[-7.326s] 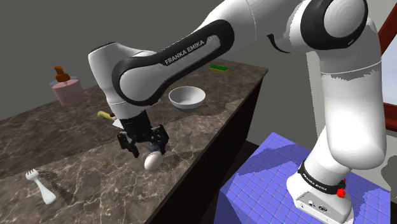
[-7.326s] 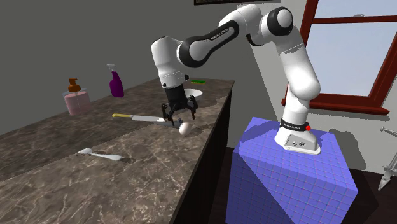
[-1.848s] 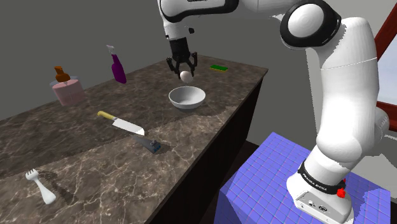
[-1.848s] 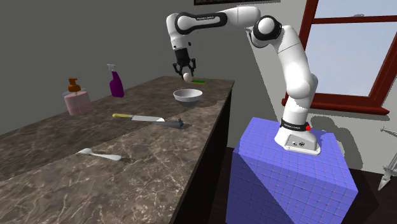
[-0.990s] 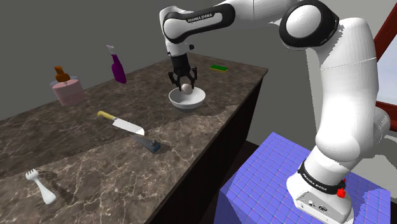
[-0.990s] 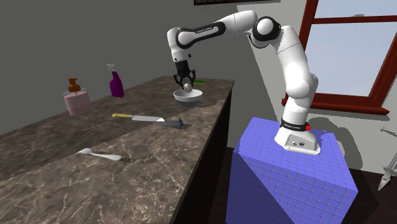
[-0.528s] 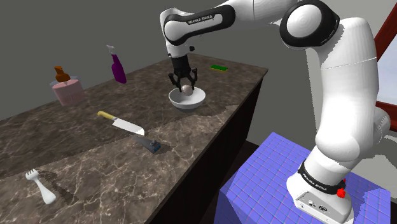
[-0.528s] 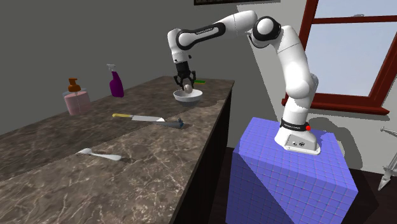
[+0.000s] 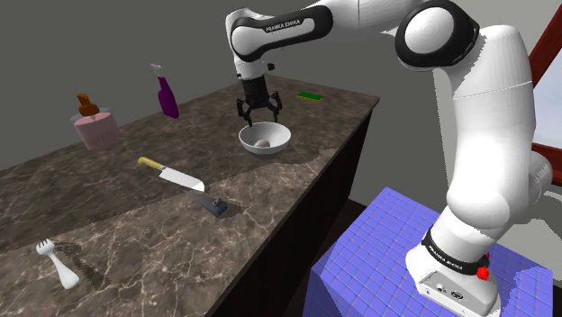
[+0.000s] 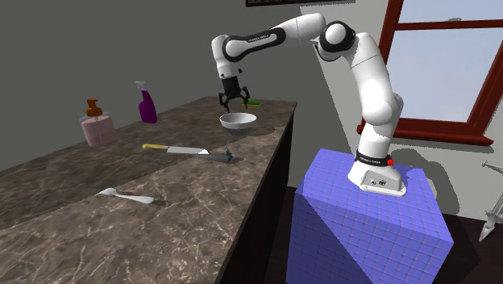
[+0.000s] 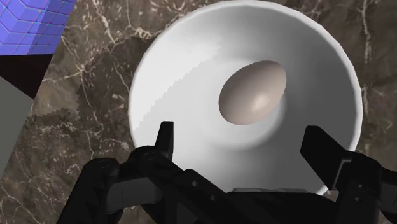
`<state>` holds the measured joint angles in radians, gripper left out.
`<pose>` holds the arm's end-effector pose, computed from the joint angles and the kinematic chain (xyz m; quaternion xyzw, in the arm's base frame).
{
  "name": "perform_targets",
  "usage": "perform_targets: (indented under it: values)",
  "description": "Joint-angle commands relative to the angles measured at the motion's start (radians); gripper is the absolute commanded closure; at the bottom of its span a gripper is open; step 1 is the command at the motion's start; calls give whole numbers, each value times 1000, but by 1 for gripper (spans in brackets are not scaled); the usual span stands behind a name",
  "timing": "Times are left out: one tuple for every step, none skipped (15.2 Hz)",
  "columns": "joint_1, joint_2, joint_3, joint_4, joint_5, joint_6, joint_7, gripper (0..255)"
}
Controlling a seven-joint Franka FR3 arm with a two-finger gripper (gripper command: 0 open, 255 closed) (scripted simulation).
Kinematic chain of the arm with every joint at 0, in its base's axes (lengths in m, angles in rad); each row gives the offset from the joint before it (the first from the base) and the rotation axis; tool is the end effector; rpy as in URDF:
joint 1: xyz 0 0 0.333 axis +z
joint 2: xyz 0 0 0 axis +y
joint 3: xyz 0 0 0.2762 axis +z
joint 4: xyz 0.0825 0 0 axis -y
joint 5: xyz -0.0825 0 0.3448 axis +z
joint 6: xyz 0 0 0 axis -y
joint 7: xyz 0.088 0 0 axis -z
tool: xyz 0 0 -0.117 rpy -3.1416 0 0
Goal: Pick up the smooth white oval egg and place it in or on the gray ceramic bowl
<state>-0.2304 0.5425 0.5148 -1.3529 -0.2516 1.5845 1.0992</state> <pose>0.6076 0.0912 0.3873 0.9120 -0.3918 -0.0976 0.0720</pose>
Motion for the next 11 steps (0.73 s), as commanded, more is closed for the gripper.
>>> perform_targets:
  values:
    - [14,13,-1,71,-3,-58,-4,0]
    - [26,26,-2,126,-7,-99,-5,0]
    - [37,39,-3,174,-11,-132,-7,0]
    - [38,39,-3,174,-11,-132,-7,0]
    - [38,39,-3,174,-11,-132,-7,0]
    - [38,39,-3,174,-11,-132,-7,0]
    - [38,39,-3,174,-11,-132,-7,0]
    - [38,39,-3,174,-11,-132,-7,0]
    - [38,39,-3,174,-11,-132,-7,0]
    - [38,39,-3,174,-11,-132,-7,0]
    - [38,39,-3,174,-11,-132,-7,0]
